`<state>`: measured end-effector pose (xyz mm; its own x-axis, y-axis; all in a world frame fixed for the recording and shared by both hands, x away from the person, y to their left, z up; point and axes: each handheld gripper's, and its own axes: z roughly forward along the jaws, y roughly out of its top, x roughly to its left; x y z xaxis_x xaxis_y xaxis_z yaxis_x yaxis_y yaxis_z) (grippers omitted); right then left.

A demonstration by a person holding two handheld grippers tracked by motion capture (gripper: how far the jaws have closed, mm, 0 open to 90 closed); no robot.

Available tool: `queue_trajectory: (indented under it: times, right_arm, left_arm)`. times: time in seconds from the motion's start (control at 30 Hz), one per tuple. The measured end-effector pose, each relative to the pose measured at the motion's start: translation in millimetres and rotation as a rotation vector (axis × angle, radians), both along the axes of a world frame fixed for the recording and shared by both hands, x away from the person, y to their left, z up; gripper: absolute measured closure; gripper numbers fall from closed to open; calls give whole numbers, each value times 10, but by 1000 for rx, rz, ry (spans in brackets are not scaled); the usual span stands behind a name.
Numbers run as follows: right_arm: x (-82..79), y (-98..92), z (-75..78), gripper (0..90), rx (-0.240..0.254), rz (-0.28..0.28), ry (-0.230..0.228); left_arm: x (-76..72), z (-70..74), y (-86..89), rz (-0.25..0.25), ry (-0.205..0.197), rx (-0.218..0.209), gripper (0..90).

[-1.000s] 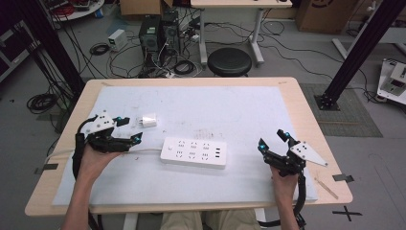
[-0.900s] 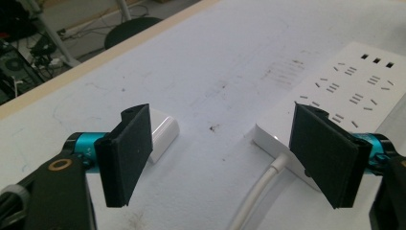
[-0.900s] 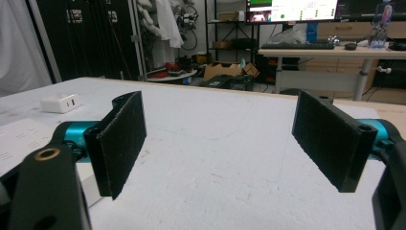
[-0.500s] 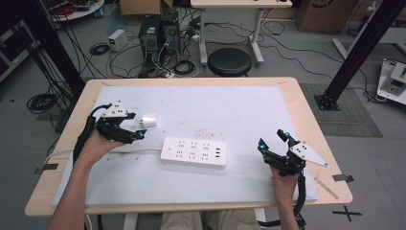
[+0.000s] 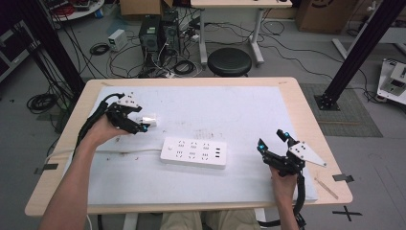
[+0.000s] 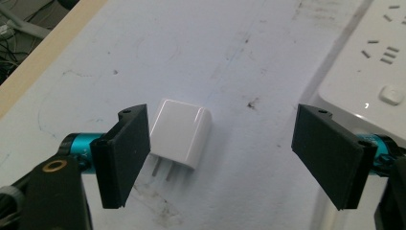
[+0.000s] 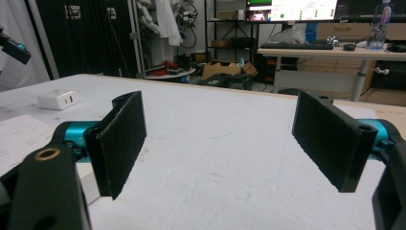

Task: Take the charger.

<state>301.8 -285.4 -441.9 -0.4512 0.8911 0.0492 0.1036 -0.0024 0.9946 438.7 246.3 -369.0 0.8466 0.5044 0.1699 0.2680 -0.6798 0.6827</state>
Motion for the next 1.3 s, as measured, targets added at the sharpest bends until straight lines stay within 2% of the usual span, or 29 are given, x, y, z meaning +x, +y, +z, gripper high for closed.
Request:
queue_trajectory:
  times: [0.03,0.2,0.3,0.47,0.5,0.57,0.7,0.93,1.3]
  right_arm:
    - [0,0,0,195,0,0,0]
    - [-3,10,0,195,-7,-4,0]
    - [4,14,0,195,-20,-6,-10]
    - [2,30,2,195,-28,-9,-5]
    - [2,31,2,195,-32,-9,-6]
    - [6,39,2,195,-39,-8,-8]
    - [7,51,3,195,-45,-5,-6]
    - [9,53,4,195,-50,-11,-7]
    - [8,60,4,195,-51,-16,-7]
  left_arm:
    - [33,-11,-1,-11,5,-5,212]
    - [199,-79,9,-64,26,54,212]
    - [285,-120,25,-86,27,59,212]
    - [413,-167,33,-125,58,80,212]
    - [428,-178,37,-129,53,74,212]
    - [481,-221,69,-141,71,40,212]
    - [542,-311,103,-154,94,50,219]
    - [672,-484,131,-151,121,12,220]
    - [706,-586,74,-161,137,42,258]
